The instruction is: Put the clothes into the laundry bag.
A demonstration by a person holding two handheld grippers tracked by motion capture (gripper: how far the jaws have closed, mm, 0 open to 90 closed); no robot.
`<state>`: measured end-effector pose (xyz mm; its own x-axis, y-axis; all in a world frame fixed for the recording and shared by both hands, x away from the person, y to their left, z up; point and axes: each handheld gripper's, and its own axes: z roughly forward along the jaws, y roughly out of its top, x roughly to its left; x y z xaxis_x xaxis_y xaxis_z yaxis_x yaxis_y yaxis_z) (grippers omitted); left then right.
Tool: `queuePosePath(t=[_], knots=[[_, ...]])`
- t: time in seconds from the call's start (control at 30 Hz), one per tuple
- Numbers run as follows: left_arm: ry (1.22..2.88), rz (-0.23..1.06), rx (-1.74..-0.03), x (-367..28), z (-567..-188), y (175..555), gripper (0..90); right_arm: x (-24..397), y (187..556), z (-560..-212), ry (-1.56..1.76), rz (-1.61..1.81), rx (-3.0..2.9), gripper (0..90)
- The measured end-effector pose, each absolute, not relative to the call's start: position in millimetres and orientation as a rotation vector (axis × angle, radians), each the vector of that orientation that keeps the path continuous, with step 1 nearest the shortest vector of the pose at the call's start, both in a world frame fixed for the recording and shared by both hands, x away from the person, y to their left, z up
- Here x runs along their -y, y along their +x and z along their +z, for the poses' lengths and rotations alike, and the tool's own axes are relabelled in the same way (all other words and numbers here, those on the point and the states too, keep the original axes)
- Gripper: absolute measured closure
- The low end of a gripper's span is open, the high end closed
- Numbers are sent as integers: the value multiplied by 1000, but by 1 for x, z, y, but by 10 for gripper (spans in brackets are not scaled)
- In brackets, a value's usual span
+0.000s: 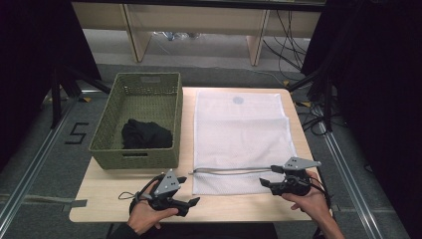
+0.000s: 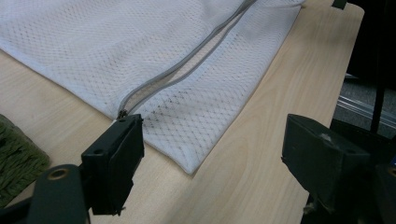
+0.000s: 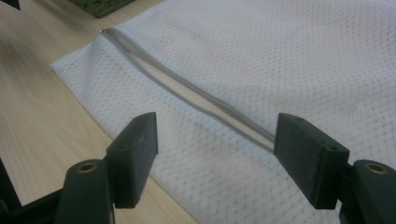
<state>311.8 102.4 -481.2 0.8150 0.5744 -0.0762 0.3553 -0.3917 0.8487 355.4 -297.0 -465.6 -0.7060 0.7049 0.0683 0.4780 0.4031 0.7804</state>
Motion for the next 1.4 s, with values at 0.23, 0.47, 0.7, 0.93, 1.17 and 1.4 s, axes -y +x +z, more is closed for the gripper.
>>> queuePosePath(t=[0.23,0.47,0.7,0.93,1.17,1.4], knots=[[2037,289,-678,-103,-481,313,206,297,357,-466,1051,1206,-2412,316],[2023,274,-677,-99,-483,313,205,296,357,-467,1048,1164,-2379,316],[2052,289,-679,-100,-482,314,205,295,360,-467,1027,1158,-2393,315],[2040,284,-681,-100,-482,315,205,290,366,-468,990,1146,-2408,302],[2045,294,-678,-101,-482,316,205,282,378,-472,930,1078,-2429,270],[2060,298,-685,-102,-483,318,205,272,396,-477,886,989,-2434,263]])
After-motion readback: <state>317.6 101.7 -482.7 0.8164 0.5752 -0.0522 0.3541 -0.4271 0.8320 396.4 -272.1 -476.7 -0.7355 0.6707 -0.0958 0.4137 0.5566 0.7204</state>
